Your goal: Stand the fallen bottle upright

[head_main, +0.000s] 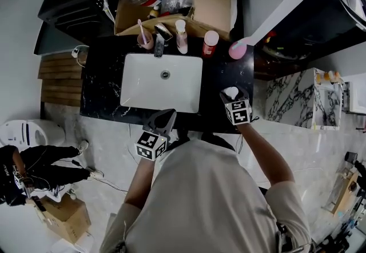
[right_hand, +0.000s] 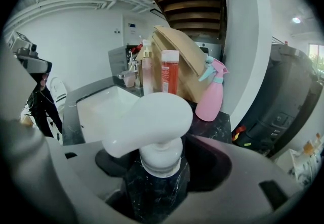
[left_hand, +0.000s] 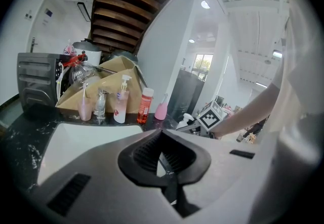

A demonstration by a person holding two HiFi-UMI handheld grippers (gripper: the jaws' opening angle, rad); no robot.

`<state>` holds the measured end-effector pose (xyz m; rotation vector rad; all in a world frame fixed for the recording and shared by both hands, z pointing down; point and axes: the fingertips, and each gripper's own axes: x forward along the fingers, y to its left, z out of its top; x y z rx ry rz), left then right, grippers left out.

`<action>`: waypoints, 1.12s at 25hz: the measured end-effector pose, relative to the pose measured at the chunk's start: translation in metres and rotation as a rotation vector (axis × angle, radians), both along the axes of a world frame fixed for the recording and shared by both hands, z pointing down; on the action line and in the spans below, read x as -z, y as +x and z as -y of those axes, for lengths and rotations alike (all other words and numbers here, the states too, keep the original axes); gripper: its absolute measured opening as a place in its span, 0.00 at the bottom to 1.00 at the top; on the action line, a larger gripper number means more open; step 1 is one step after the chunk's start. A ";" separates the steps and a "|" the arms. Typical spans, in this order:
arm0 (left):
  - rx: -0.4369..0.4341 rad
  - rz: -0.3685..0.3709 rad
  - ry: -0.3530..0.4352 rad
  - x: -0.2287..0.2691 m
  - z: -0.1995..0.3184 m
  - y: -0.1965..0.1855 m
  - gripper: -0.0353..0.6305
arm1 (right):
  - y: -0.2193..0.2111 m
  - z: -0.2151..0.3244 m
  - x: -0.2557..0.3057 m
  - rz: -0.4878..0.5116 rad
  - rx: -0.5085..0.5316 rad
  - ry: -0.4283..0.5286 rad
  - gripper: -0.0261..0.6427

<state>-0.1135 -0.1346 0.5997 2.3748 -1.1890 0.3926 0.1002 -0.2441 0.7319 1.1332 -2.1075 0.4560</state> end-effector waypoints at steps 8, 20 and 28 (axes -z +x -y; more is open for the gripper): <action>-0.031 -0.015 0.011 0.002 -0.002 0.004 0.06 | 0.002 -0.010 0.014 0.030 -0.015 0.015 0.50; -0.141 -0.047 0.041 0.009 0.000 0.016 0.06 | 0.014 -0.042 0.068 0.097 -0.099 0.112 0.50; -0.242 -0.068 0.065 0.021 0.003 0.026 0.06 | 0.016 -0.074 0.121 0.170 -0.192 0.202 0.50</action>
